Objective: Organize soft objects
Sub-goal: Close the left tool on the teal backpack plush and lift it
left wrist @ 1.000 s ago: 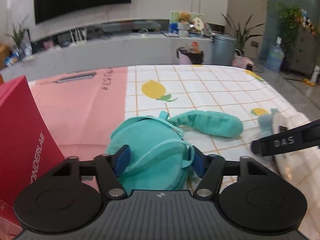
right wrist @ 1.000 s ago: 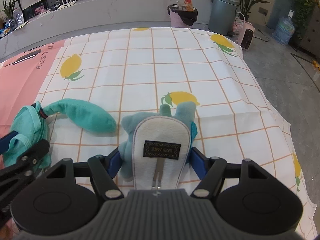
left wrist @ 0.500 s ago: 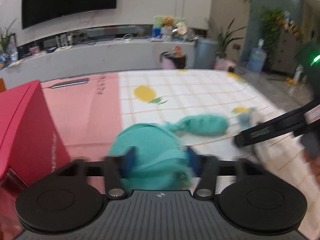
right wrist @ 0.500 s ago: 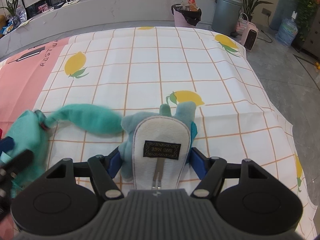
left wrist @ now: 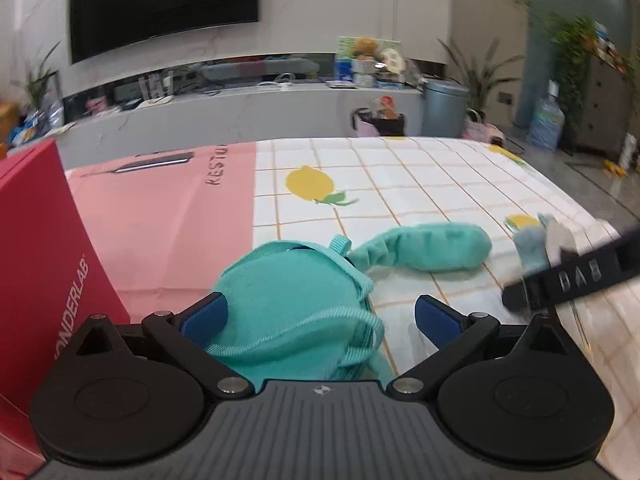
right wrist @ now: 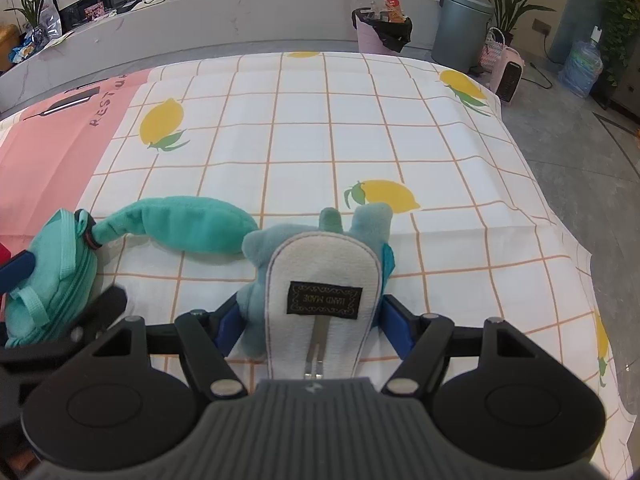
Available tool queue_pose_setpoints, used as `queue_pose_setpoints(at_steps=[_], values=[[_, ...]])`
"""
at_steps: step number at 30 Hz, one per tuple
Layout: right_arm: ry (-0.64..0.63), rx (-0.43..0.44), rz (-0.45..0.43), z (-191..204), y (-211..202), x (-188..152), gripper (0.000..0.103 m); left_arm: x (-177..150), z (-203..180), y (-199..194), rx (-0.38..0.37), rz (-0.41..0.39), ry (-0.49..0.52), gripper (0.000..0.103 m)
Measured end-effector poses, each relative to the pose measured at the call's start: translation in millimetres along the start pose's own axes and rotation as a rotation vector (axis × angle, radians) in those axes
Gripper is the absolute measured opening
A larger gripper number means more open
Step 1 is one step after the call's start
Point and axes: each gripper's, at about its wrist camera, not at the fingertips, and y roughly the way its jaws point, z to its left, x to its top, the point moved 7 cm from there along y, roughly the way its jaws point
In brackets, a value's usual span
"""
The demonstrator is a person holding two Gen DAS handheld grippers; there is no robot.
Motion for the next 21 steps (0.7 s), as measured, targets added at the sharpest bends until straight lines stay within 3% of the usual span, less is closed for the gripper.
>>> queue_pose_setpoints(at_steps=[3,8,9,10,15,19,21], values=[[-0.008,0.005,0.002,2.3,-0.6,-1.0,0.070,0.0,-3.1,2.3,0.039,0.012,-0.015,0.103],[-0.004,0.005,0.004,2.5,-0.7,-1.5,0.070,-0.5,-3.8,0.0,0.035,0.024,-0.038,0.103],[-0.007,0.007,0.007,2.9,-1.0,-1.7,0.070,-0.9,-4.2,-2.9,0.057,0.022,-0.022,0.090],[-0.008,0.008,0.009,3.1,-1.3,-2.2,0.070,-1.2,-3.7,-6.3,0.092,0.012,-0.008,0.070],[-0.014,0.011,0.012,3.7,-2.3,-3.2,0.070,-1.2,-7.6,-21.3,-0.010,0.011,0.026,0.056],[-0.018,0.008,0.014,4.6,-2.0,-2.9,0.070,-3.7,-13.0,-39.8,-0.150,0.028,-0.014,0.054],[-0.018,0.008,0.014,4.6,-2.0,-2.8,0.068,-2.3,-15.9,-44.7,-0.160,0.025,-0.023,0.051]])
